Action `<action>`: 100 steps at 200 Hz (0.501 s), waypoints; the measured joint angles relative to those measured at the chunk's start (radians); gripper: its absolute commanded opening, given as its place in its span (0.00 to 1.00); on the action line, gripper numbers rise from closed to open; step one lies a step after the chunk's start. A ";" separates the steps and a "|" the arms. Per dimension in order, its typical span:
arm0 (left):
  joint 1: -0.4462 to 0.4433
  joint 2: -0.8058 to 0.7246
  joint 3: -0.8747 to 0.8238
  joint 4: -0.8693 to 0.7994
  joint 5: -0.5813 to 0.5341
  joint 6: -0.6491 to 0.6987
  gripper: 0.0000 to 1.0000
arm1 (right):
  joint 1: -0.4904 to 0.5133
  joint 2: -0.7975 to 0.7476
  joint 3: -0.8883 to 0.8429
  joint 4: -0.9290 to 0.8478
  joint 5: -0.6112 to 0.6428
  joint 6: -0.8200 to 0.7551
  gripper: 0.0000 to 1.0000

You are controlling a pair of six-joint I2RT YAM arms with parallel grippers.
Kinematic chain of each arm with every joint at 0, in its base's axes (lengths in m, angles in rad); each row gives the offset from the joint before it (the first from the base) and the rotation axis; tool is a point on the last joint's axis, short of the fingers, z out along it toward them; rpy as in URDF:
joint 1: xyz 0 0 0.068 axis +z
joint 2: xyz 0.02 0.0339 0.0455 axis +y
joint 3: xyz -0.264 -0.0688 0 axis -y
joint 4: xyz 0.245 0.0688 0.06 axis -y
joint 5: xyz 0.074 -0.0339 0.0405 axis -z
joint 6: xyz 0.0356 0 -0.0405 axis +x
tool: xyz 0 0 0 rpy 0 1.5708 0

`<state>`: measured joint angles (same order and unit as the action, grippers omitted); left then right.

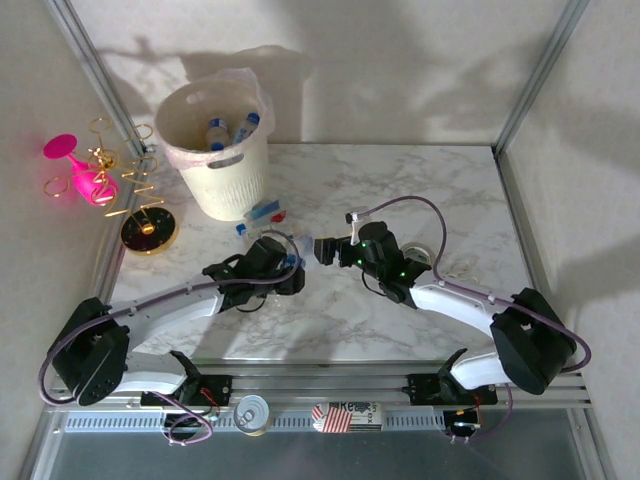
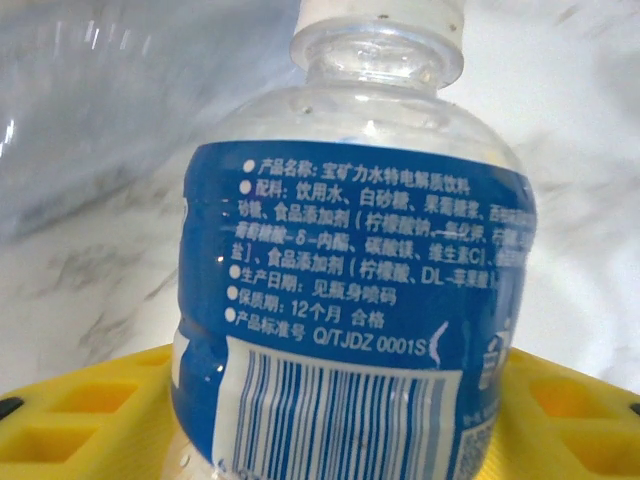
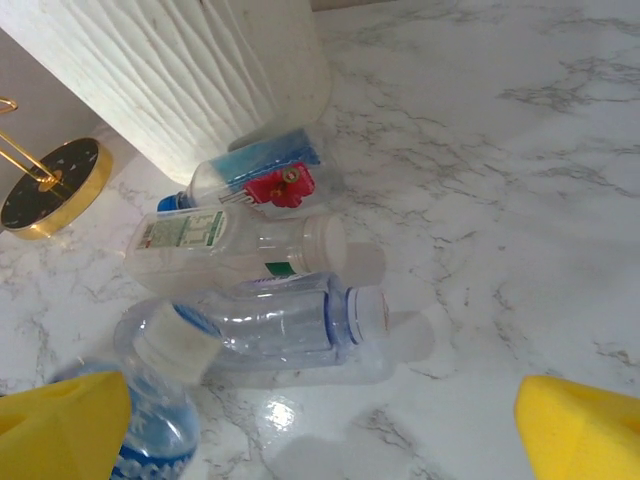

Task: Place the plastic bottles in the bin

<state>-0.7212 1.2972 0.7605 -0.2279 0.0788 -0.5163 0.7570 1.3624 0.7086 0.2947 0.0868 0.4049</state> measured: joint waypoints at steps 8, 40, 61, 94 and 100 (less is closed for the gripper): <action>0.000 -0.006 0.028 0.007 0.002 0.000 0.49 | -0.003 -0.008 -0.008 0.001 0.000 0.000 0.99; 0.008 -0.007 0.153 0.034 0.003 0.002 0.47 | -0.013 -0.036 -0.036 0.010 0.000 0.000 0.99; 0.031 0.011 0.256 0.036 0.003 0.019 0.46 | -0.013 -0.053 -0.058 0.025 -0.002 0.000 0.99; 0.099 0.084 0.482 0.017 0.003 0.072 0.45 | -0.014 -0.065 -0.080 0.064 -0.016 0.000 0.99; 0.114 0.100 0.524 0.008 0.004 0.082 0.45 | -0.014 -0.066 -0.083 0.072 -0.020 0.000 0.99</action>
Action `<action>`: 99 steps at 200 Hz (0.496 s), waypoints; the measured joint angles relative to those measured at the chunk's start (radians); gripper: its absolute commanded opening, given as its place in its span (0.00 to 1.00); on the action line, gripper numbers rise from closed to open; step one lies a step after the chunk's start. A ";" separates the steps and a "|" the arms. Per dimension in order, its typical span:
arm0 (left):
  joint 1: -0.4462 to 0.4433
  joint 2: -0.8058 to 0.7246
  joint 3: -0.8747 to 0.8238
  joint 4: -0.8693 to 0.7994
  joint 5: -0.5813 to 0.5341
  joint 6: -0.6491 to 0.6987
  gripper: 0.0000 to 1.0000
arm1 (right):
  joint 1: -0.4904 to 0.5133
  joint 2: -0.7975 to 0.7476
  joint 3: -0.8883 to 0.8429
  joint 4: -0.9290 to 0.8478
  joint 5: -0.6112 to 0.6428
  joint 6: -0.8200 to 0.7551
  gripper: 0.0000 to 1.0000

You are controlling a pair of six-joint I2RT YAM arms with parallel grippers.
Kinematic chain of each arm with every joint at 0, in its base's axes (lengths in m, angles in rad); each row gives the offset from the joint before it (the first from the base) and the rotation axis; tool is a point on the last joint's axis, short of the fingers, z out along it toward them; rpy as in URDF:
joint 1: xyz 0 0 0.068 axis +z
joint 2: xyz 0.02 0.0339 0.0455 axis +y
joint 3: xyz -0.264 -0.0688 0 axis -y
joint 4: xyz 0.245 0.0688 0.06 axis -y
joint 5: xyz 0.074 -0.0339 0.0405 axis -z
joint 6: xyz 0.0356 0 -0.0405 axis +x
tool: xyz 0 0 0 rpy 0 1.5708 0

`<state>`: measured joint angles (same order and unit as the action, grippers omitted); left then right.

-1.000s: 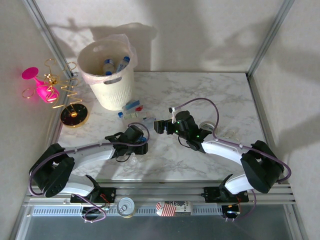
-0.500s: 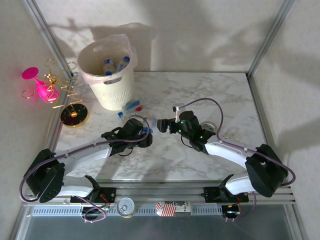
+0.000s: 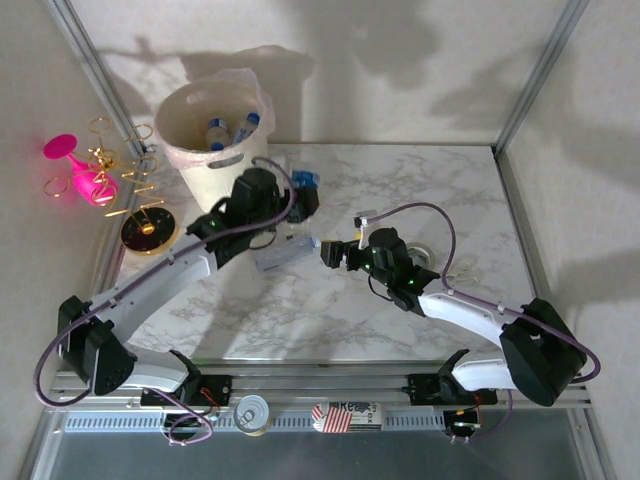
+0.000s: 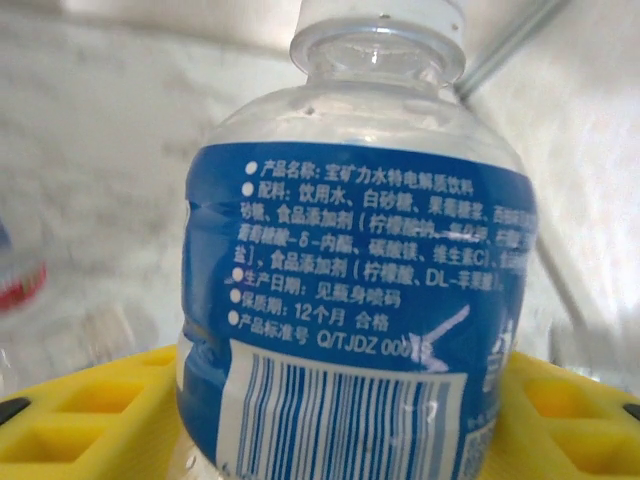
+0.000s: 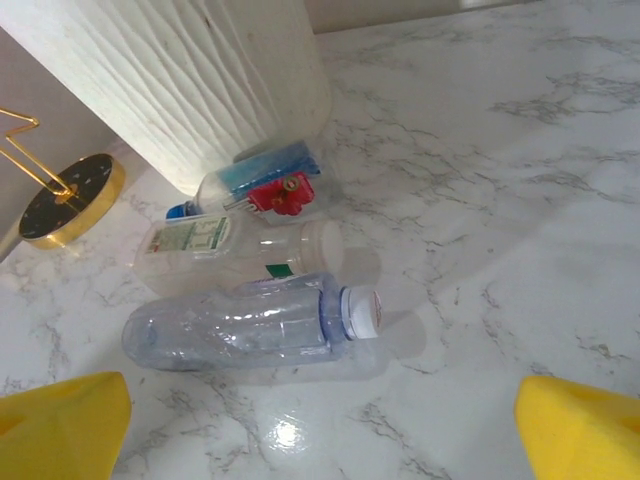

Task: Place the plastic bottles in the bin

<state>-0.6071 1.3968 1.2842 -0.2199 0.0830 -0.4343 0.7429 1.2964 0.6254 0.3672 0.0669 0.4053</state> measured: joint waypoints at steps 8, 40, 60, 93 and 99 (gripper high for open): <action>0.024 0.025 0.064 -0.011 0.000 0.016 0.45 | 0.000 -0.001 -0.006 0.013 -0.008 0.000 0.99; 0.142 0.113 0.269 -0.053 -0.004 0.066 0.44 | 0.000 -0.007 -0.034 0.041 -0.026 0.000 0.99; 0.216 0.166 0.377 -0.083 -0.017 0.086 0.44 | 0.000 -0.019 -0.050 0.048 -0.034 0.000 0.99; 0.319 0.253 0.536 -0.130 -0.073 0.114 0.42 | 0.000 -0.043 -0.062 0.051 -0.035 -0.001 0.99; 0.335 0.267 0.561 -0.137 -0.088 0.118 0.42 | 0.000 -0.047 -0.063 0.052 -0.034 -0.001 0.99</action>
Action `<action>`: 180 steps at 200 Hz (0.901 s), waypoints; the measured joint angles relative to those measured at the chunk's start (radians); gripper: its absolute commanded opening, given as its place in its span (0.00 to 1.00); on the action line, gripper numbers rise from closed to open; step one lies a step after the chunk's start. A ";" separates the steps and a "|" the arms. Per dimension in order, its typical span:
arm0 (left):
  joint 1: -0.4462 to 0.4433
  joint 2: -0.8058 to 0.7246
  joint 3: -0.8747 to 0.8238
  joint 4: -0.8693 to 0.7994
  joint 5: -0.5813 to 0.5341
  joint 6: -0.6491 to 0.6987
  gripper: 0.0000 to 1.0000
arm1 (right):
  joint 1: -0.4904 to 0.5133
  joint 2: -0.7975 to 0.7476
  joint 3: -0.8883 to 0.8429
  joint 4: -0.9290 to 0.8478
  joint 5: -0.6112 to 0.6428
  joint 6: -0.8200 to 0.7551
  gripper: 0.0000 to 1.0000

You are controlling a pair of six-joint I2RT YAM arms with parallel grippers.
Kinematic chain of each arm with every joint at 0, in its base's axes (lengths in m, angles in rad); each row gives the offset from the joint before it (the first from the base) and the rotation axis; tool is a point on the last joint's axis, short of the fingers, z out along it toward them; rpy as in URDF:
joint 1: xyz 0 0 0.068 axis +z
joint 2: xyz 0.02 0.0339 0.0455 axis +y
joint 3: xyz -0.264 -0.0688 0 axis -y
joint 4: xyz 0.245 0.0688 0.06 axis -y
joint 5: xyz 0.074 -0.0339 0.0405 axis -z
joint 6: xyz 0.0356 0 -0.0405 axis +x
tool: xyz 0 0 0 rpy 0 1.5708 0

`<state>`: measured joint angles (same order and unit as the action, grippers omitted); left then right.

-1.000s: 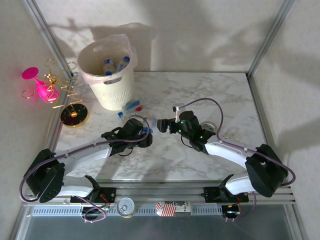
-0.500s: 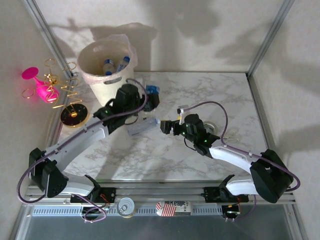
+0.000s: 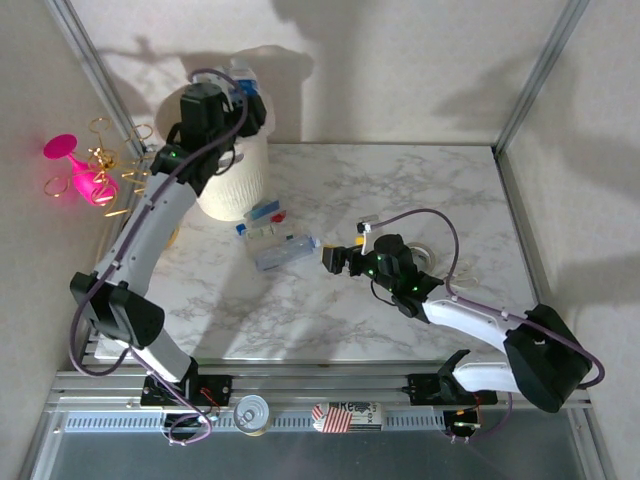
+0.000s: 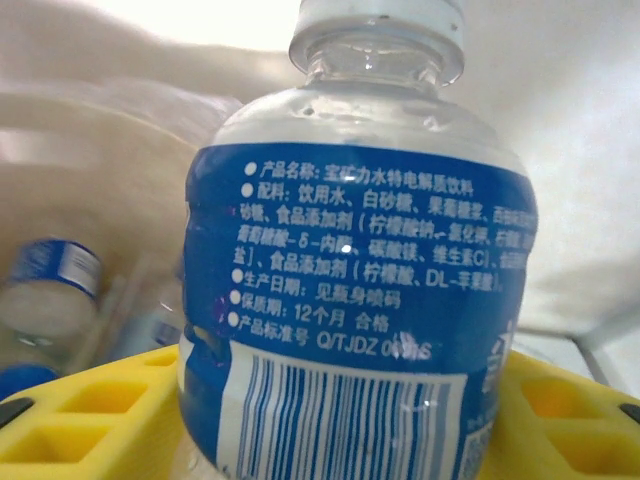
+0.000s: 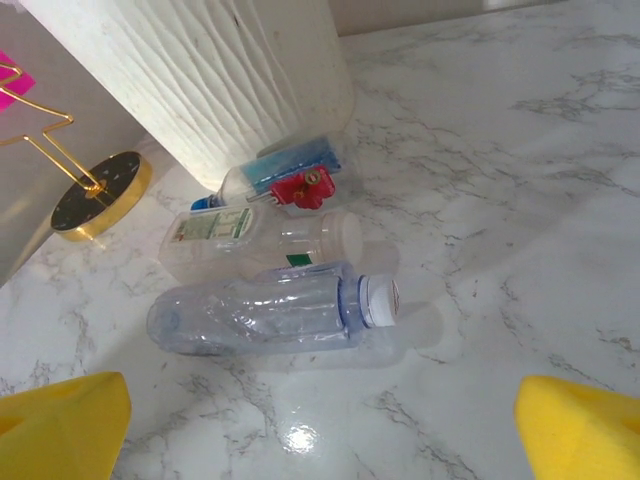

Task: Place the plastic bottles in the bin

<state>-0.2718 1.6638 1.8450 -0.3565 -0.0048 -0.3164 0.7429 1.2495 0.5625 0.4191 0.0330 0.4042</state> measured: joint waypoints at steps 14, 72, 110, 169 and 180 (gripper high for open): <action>0.035 0.027 0.046 -0.016 -0.023 0.006 0.42 | 0.000 -0.010 -0.001 0.002 0.000 0.000 0.99; 0.174 0.130 0.156 -0.084 -0.098 0.021 0.42 | 0.000 -0.030 -0.017 0.003 0.005 -0.007 0.99; 0.204 0.193 0.158 -0.122 -0.105 0.025 0.44 | -0.001 -0.032 -0.020 0.003 0.011 -0.007 0.99; 0.204 0.232 0.177 -0.162 -0.105 0.027 0.80 | -0.001 -0.032 -0.021 -0.013 0.020 -0.008 0.99; 0.204 0.231 0.180 -0.161 -0.103 0.028 0.85 | -0.001 -0.032 -0.021 -0.016 0.020 -0.008 0.99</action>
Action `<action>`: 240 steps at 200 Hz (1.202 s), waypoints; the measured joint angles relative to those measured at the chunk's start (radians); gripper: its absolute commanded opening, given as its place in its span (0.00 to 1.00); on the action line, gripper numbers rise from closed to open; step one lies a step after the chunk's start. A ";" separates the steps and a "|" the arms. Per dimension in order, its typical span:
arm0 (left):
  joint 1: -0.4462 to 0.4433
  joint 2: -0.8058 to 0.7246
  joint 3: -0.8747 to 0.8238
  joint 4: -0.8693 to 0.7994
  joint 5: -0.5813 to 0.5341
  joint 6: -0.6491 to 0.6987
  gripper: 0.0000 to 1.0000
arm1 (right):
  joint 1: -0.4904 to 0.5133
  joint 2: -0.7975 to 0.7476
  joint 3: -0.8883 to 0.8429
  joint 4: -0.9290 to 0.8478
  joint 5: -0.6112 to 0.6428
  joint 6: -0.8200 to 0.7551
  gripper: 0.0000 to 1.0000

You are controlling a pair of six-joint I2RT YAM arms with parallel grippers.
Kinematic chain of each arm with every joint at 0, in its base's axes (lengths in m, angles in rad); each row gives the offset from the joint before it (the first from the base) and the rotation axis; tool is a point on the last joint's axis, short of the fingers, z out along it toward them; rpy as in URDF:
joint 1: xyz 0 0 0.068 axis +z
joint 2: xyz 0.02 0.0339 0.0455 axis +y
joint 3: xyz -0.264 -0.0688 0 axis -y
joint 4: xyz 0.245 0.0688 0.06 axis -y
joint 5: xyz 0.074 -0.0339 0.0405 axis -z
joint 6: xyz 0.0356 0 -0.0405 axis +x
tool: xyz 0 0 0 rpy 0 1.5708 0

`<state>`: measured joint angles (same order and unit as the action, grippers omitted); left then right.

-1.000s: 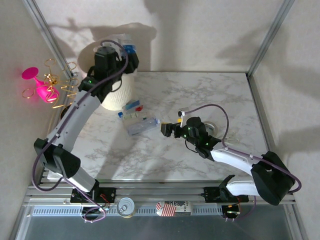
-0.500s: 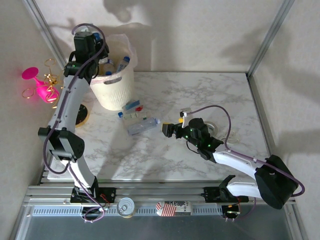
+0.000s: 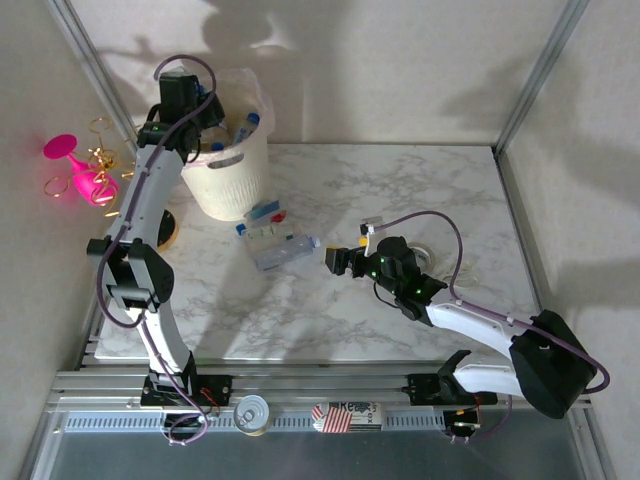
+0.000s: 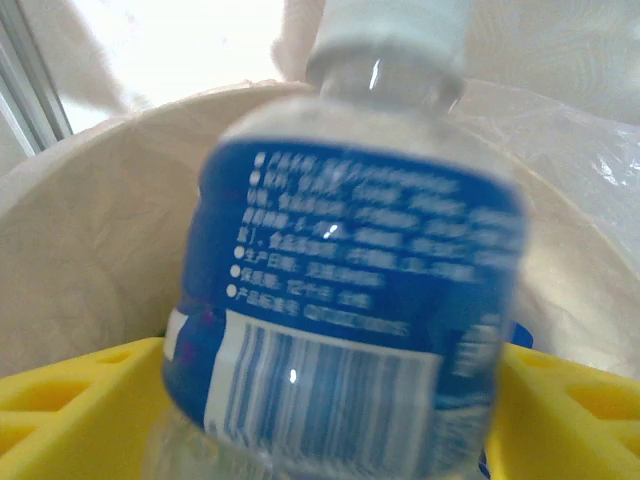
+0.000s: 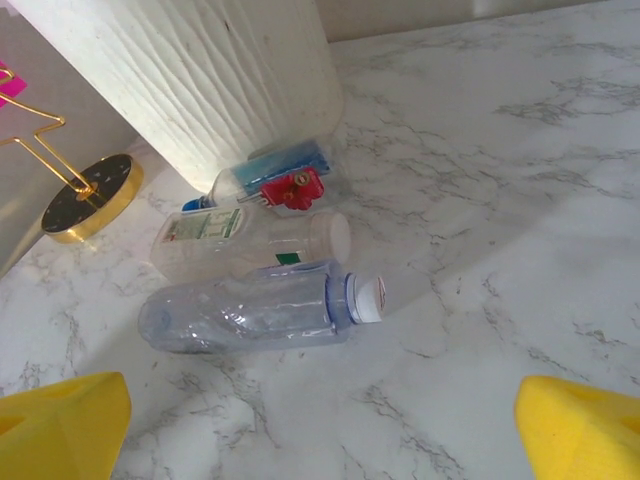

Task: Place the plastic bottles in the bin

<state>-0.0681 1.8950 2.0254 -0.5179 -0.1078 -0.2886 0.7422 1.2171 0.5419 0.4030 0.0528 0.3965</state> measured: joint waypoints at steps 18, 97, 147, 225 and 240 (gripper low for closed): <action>0.000 -0.004 0.003 0.000 0.006 -0.006 0.98 | 0.000 0.000 0.000 -0.002 0.000 0.000 0.99; -0.060 -0.225 -0.113 0.063 0.055 -0.011 1.00 | 0.000 0.036 0.002 -0.003 0.000 0.000 0.99; -0.181 -0.525 -0.549 0.305 0.179 -0.057 1.00 | 0.000 0.074 0.031 -0.010 0.000 0.002 0.99; -0.347 -0.632 -1.103 0.556 0.330 -0.148 1.00 | -0.019 0.146 0.046 -0.011 0.002 0.068 0.99; -0.367 -0.615 -1.144 0.571 0.337 -0.160 1.00 | -0.023 0.155 0.046 -0.011 -0.002 0.079 0.99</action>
<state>-0.4347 1.2800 0.8810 0.0532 0.2291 -0.4488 0.7189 1.3724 0.5880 0.3920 0.0513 0.4755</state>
